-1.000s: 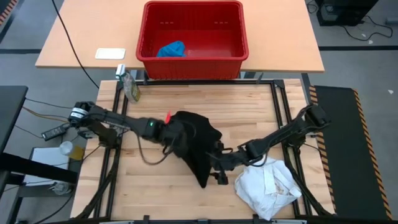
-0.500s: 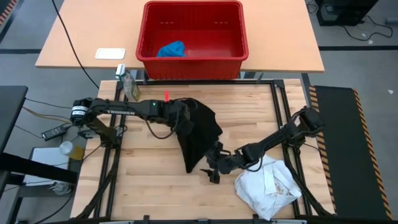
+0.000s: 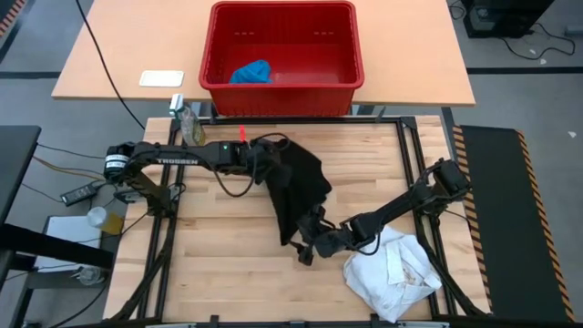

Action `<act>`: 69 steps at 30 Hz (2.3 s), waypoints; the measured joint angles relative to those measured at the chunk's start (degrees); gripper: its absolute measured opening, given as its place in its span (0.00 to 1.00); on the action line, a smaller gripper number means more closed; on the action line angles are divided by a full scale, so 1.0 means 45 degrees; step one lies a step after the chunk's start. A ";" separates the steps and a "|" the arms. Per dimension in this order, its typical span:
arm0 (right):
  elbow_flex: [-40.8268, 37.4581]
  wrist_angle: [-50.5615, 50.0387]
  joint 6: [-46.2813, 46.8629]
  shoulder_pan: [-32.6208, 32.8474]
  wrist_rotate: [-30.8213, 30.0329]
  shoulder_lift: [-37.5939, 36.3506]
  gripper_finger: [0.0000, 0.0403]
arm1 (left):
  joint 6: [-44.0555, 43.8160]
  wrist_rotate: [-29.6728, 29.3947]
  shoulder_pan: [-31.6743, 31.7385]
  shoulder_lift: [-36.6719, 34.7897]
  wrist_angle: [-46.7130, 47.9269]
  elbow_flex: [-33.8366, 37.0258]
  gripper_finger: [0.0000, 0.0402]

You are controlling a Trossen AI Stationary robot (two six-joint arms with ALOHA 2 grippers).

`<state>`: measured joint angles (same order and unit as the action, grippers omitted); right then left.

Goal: Fold laundry
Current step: Fold the black shirt

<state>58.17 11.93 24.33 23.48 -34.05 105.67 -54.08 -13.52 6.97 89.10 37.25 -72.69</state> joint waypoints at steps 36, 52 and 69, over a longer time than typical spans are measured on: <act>-0.0767 -0.3135 0.3675 -0.0344 -0.2222 -0.0386 0.33 | -0.2516 -0.1564 -0.0011 -0.0005 -0.1536 0.0005 0.02; -0.0763 -0.4582 0.0187 -0.0287 0.8923 -0.5091 0.03 | 0.2917 0.4183 -0.2718 -0.1579 0.1402 0.0000 0.02; -0.3219 -0.2938 0.3095 -0.0271 1.0373 -0.5294 0.03 | 0.6139 0.1705 -0.3602 -0.0775 0.0783 0.0000 0.02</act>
<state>43.69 -1.29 38.26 22.26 12.62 81.84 -26.45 -5.85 -9.24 85.61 40.78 -72.69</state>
